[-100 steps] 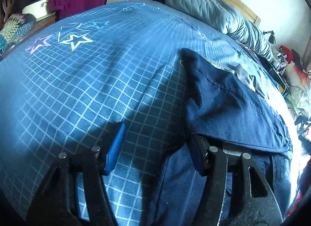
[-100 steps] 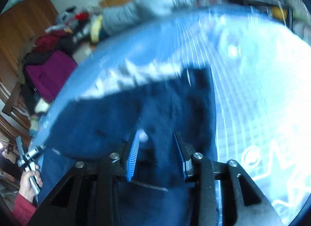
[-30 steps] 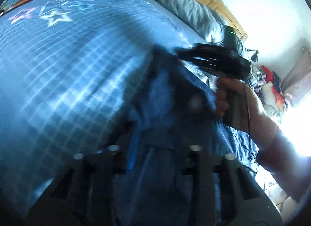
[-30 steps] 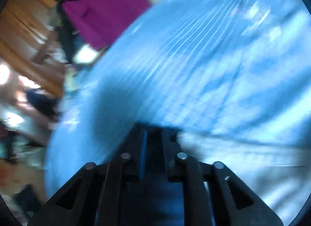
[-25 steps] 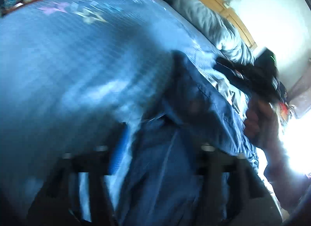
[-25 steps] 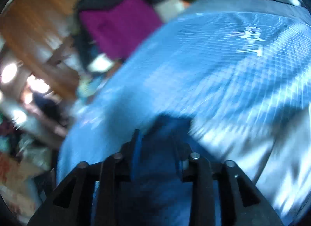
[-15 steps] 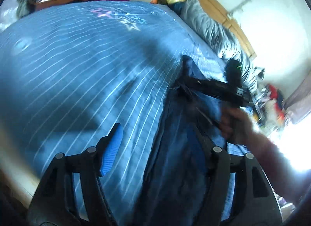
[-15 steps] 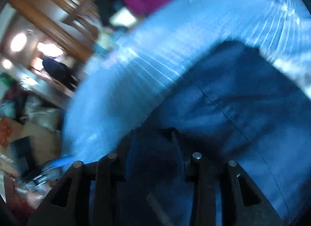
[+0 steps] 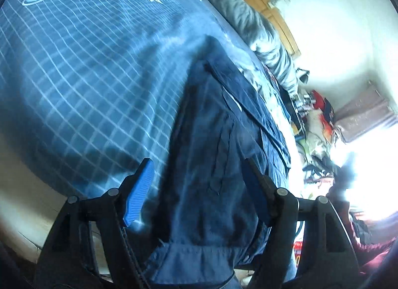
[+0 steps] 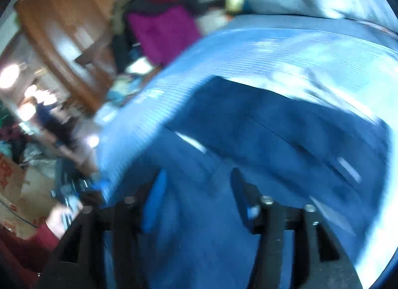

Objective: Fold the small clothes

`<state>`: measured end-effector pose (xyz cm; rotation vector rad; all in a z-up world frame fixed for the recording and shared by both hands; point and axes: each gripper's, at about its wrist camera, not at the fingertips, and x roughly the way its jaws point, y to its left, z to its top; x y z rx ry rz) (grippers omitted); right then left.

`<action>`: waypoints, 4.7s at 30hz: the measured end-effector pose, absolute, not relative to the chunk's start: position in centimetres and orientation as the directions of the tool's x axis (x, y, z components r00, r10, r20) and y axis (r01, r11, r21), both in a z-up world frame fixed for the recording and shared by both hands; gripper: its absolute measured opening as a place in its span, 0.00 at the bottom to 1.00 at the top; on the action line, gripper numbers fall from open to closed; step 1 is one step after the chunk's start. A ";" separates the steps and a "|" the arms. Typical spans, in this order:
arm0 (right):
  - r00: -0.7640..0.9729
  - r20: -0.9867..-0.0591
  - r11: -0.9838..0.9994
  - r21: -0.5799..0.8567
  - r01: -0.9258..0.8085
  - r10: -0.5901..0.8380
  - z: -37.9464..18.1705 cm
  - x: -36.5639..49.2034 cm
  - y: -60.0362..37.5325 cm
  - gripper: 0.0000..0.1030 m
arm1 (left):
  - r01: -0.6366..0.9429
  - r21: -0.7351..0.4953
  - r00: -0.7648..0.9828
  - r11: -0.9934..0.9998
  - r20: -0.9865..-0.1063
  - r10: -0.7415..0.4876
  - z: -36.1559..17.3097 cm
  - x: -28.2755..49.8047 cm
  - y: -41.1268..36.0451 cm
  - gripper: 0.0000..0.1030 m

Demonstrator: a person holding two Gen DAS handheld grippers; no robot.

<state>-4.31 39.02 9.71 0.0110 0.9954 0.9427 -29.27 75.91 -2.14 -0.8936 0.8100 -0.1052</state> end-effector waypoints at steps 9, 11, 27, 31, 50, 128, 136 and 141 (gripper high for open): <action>0.234 -0.857 0.871 0.382 -0.308 0.459 2.9 -17.3 16.1 0.68 | -0.207 -0.690 0.642 0.694 -0.631 -0.436 -1.7 -30.9 74.5 0.70; 0.189 -0.865 0.872 0.411 -0.266 0.465 0.7 -19.1 15.4 0.68 | -0.212 -0.698 0.636 0.684 -0.630 -0.446 -2.1 -31.5 74.5 0.70; -0.012 -0.803 0.792 0.590 -0.155 0.596 -9.0 -19.4 17.1 0.68 | -0.259 -0.667 0.520 0.699 -0.706 -0.481 -4.8 -34.2 74.2 0.70; -0.016 -0.803 0.790 0.590 -0.167 0.596 -9.0 -19.7 17.7 0.68 | -0.247 -0.632 0.486 0.735 -0.737 -0.470 -5.3 -33.8 73.5 0.69; -0.039 -0.820 0.791 0.563 -0.239 0.571 -8.9 -20.7 21.2 0.37 | -0.154 -0.659 0.446 0.736 -0.711 -0.544 -5.4 -33.0 71.1 0.07; 0.417 -0.712 0.820 0.541 -0.188 0.565 0.4 2.4 24.2 0.68 | -0.219 -0.735 0.730 0.642 -0.560 -0.392 -2.1 -17.8 76.4 0.73; 0.387 -0.701 0.799 0.559 -0.223 0.599 1.9 1.2 26.9 0.68 | -0.280 -0.811 0.844 0.514 -0.463 -0.272 -5.1 -15.1 78.1 0.74; 0.387 -0.681 0.783 0.554 -0.282 0.621 3.5 1.1 29.4 0.68 | -0.260 -0.814 0.872 0.519 -0.430 -0.237 -5.2 -12.8 79.2 0.74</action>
